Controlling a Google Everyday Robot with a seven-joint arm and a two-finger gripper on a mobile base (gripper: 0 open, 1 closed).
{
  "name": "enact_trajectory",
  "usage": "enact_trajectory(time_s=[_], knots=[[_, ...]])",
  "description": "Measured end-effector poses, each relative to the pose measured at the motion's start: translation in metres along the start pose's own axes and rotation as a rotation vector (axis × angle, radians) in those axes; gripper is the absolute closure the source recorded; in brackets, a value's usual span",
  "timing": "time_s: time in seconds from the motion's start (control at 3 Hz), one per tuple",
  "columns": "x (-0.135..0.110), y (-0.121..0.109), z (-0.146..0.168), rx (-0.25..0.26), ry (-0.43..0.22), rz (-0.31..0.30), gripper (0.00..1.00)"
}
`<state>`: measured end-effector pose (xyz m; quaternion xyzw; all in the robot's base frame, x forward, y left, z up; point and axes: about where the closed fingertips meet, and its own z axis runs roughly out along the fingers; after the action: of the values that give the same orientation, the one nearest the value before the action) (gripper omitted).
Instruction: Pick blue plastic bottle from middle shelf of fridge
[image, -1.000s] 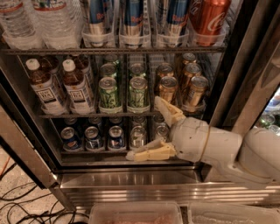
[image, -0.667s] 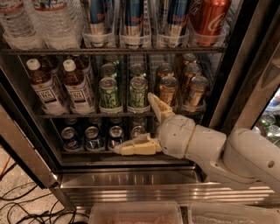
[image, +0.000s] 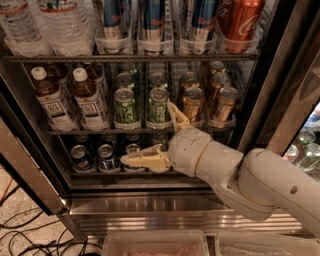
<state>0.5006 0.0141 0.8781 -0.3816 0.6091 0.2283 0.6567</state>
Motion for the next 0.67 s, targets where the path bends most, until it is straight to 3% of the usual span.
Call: enact_trajectory(time_s=[0.67], knots=[[0.0048,0.0064,0.0077,0.023,0.017,-0.002,0.0]])
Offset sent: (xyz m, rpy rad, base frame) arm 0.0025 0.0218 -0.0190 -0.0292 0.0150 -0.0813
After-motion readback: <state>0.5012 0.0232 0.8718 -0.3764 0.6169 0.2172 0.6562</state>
